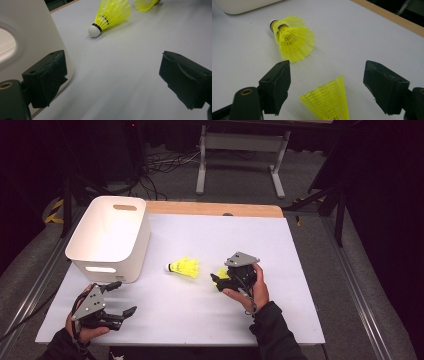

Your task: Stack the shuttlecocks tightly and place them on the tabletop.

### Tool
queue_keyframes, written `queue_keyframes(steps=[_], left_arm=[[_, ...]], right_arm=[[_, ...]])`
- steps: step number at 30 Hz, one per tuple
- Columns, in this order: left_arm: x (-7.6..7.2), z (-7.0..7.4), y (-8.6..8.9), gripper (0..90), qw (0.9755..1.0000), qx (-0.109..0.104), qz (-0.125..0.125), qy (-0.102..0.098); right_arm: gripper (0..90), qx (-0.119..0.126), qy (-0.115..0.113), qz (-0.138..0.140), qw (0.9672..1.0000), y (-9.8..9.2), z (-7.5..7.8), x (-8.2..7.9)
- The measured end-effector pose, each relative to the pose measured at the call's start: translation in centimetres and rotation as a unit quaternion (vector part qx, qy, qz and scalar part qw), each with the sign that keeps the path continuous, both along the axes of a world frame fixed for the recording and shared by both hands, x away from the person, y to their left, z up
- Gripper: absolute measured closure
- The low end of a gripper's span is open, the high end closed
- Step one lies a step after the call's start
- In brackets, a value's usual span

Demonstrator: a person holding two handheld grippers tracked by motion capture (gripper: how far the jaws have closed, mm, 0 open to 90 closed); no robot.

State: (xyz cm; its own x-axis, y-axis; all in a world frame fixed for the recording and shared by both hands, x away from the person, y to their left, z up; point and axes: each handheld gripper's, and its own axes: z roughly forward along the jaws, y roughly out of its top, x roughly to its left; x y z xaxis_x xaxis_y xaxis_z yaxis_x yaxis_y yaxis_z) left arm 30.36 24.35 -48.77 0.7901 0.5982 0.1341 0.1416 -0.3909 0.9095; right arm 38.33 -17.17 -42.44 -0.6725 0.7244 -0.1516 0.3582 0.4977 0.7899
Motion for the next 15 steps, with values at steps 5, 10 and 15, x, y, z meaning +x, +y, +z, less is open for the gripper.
queue_keyframes(steps=[5, 10, 15], left_arm=[[0.0, 0.0, 0.0, 8.1, 1.0, -0.001, 0.002, 0.001], [0.1, 0.0, 0.2, 8.2, 1.0, -0.004, 0.007, -0.003], [0.2, 0.1, 0.1, 8.3, 1.0, 0.0, 0.001, -0.002]], right_arm=[[24.0, -0.006, 0.001, 0.007, 1.0, 0.3, -0.1, -0.1], [24.3, -0.002, 0.011, 0.008, 0.9999, 0.3, -0.3, 0.1], [23.9, -0.004, 0.038, 0.01, 0.9992, 0.1, -1.3, 0.6]])
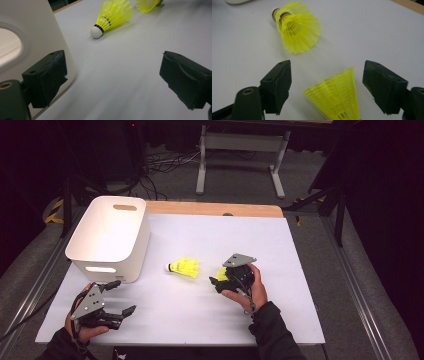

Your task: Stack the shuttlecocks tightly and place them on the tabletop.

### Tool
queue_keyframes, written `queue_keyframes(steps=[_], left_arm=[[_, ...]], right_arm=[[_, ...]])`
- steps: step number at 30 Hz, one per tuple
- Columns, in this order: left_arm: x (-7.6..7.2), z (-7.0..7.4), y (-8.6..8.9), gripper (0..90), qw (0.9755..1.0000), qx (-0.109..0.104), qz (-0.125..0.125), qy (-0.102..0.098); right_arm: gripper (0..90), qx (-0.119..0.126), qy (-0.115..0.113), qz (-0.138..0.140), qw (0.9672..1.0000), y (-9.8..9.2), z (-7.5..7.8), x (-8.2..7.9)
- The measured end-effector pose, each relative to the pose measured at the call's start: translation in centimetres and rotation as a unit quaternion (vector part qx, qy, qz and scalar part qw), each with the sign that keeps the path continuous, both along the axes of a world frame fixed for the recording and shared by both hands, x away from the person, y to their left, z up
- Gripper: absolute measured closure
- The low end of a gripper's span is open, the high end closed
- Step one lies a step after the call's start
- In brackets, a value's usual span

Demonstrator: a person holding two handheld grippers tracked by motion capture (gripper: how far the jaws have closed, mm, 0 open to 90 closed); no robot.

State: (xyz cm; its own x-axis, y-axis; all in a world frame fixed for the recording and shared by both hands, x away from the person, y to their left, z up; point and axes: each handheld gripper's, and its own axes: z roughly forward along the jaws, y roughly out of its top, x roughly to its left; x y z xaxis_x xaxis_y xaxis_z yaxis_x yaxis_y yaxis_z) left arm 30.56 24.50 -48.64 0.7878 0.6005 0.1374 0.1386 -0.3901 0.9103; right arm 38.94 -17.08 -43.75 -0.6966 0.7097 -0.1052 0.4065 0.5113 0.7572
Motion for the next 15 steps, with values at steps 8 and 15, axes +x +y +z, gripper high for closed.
queue_keyframes(steps=[8, 15], left_arm=[[0.0, -0.1, -0.4, 8.4, 1.0, -0.002, -0.003, -0.003], [-0.1, -0.1, -0.4, 8.6, 1.0, 0.003, -0.003, -0.001]], right_arm=[[19.4, -0.02, 0.046, 0.015, 0.9986, -0.4, -1.2, 0.8], [18.6, -0.037, 0.059, 0.015, 0.9974, -0.1, -2.0, 1.7]])
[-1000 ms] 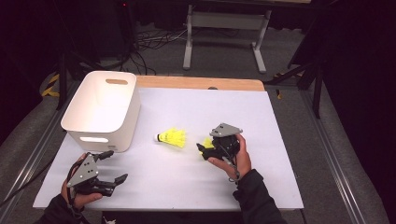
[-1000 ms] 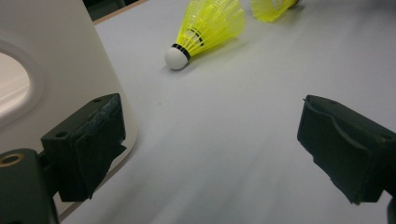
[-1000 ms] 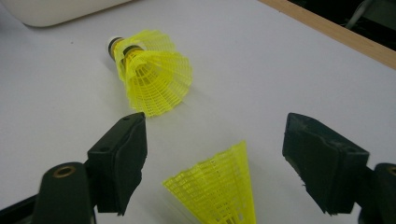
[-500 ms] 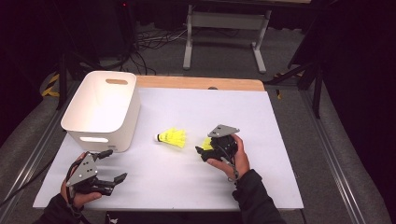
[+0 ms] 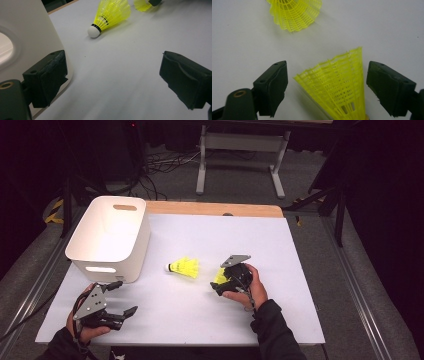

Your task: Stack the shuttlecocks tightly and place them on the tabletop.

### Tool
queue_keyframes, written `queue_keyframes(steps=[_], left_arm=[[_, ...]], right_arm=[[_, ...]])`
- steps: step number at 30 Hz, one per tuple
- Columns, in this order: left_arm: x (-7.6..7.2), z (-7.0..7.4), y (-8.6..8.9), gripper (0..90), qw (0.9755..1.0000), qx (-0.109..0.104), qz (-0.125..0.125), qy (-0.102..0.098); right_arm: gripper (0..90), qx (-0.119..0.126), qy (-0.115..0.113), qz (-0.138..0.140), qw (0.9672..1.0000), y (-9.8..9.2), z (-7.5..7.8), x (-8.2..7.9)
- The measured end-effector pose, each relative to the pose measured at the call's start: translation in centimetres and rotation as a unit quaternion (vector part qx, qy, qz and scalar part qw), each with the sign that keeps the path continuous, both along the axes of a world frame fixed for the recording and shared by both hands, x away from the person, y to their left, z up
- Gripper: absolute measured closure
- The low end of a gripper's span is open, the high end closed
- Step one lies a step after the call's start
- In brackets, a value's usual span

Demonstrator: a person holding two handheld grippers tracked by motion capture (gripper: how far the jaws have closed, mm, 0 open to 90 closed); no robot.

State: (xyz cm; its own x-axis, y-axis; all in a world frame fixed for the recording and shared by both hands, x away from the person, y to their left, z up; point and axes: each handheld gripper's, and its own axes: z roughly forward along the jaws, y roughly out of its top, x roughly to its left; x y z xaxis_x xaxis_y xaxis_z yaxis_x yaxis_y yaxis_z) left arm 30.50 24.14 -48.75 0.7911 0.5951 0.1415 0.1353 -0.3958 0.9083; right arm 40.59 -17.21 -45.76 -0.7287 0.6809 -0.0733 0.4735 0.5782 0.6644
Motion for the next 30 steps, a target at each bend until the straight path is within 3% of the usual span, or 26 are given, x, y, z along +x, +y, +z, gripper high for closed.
queue_keyframes(steps=[4, 11, 19, 25, 30], left_arm=[[-0.1, 0.0, 0.1, 8.6, 1.0, 0.0, 0.001, 0.002], [-0.1, 0.0, 0.1, 8.7, 1.0, -0.001, 0.003, 0.004], [-0.1, 0.0, 0.1, 8.8, 1.0, -0.001, 0.003, 0.002], [-0.1, 0.0, 0.1, 8.9, 1.0, -0.001, 0.003, 0.002], [-0.1, 0.0, 0.0, 9.0, 1.0, 0.0, 0.004, 0.0]], right_arm=[[21.9, -0.006, -0.002, 0.006, 1.0, 0.5, -0.3, 0.4], [38.2, -0.002, -0.011, 0.019, 0.9997, 1.0, -0.3, 0.4], [43.2, 0.043, -0.034, 0.038, 0.9978, 1.5, 1.2, -0.6], [41.7, 0.11, -0.024, 0.045, 0.9927, 1.2, 1.6, -0.9], [40.3, 0.113, -0.009, 0.043, 0.9926, 1.1, 0.9, -0.8]])
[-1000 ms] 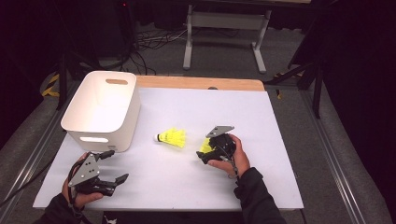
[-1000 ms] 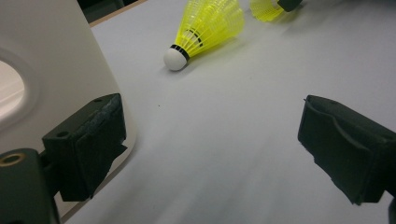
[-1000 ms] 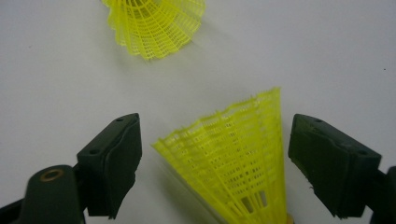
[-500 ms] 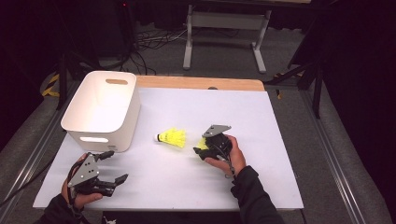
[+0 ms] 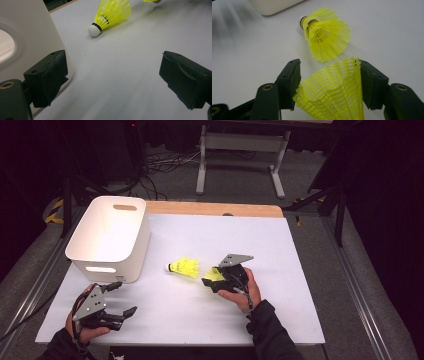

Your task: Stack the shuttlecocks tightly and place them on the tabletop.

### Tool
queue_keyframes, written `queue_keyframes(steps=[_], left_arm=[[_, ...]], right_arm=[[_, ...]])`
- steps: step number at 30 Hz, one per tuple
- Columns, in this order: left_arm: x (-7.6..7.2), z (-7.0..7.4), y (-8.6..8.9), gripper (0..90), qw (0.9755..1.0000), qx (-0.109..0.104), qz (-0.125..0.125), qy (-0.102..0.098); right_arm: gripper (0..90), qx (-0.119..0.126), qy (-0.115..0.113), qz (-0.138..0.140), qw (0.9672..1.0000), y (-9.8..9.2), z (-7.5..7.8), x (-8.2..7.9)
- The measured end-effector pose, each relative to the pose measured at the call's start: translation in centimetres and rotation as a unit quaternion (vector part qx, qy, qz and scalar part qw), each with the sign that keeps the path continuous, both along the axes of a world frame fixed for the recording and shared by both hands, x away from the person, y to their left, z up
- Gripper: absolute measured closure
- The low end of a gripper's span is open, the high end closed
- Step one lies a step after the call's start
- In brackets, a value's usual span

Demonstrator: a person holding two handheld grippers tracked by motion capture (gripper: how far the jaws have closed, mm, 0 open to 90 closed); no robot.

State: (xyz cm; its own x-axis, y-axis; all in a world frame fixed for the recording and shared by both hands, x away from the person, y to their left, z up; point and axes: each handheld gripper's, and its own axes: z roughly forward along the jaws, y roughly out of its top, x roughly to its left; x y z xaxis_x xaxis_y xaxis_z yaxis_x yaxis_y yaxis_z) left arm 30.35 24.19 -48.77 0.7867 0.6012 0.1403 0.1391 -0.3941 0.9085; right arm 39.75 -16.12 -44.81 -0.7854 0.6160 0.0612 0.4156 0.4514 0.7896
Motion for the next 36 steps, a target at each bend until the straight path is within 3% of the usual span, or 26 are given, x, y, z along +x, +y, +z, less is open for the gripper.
queue_keyframes(steps=[4, 12, 21, 36], left_arm=[[0.0, 0.0, 0.0, 9.0, 1.0, 0.001, -0.001, -0.001], [-0.1, 0.0, 0.1, 8.9, 1.0, -0.005, -0.004, -0.001], [-0.1, 0.0, 0.1, 8.9, 1.0, -0.001, -0.006, 0.001], [-0.1, 0.0, -0.1, 8.9, 1.0, 0.001, -0.008, 0.002]], right_arm=[[38.3, -0.002, 0.015, -0.002, 0.9999, -0.2, -0.8, 0.2], [33.7, 0.029, 0.023, -0.012, 0.9992, -1.5, -0.3, 0.3], [32.9, 0.027, 0.016, -0.021, 0.9993, -2.8, 0.5, -0.1], [28.2, 0.04, 0.009, -0.059, 0.9974, -7.4, 1.4, -0.8]])
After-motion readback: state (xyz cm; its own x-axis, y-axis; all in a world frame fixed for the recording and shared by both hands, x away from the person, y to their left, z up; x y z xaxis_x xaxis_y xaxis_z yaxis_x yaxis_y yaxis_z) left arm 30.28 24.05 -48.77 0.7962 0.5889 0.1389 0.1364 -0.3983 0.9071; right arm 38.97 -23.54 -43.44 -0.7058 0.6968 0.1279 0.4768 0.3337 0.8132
